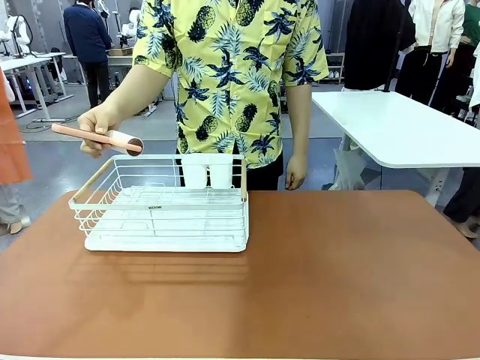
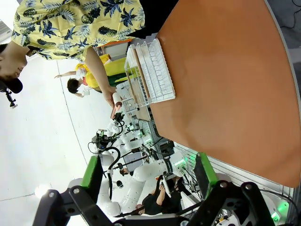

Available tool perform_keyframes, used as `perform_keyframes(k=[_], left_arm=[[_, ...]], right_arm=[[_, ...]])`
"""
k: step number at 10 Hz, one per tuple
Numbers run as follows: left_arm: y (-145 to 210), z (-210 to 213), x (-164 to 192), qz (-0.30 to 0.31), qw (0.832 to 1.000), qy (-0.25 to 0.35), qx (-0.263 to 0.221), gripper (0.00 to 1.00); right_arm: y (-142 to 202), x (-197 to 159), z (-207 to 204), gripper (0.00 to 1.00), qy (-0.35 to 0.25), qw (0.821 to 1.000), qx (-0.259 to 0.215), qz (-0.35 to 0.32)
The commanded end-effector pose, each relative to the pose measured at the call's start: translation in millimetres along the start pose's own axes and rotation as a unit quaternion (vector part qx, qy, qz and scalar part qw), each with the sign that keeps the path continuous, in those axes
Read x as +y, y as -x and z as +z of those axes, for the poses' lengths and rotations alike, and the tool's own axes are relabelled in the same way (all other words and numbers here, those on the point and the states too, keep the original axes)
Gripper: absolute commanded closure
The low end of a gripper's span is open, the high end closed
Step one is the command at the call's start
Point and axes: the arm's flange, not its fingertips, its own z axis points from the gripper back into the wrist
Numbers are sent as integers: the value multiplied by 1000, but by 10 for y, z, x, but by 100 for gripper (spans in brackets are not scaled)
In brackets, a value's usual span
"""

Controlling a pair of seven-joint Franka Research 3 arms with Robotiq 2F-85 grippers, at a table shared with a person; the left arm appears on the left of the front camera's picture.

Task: Clean the table.
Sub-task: Pick up the Lint Roller when the human hands it over.

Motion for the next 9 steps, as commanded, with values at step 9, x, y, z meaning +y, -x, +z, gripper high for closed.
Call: perform_keyframes(k=[9], left_arm=[[26,-956,-6,3,999,11,-38,0]], right_arm=[[9,28,4,0,1,1000,-1,3]])
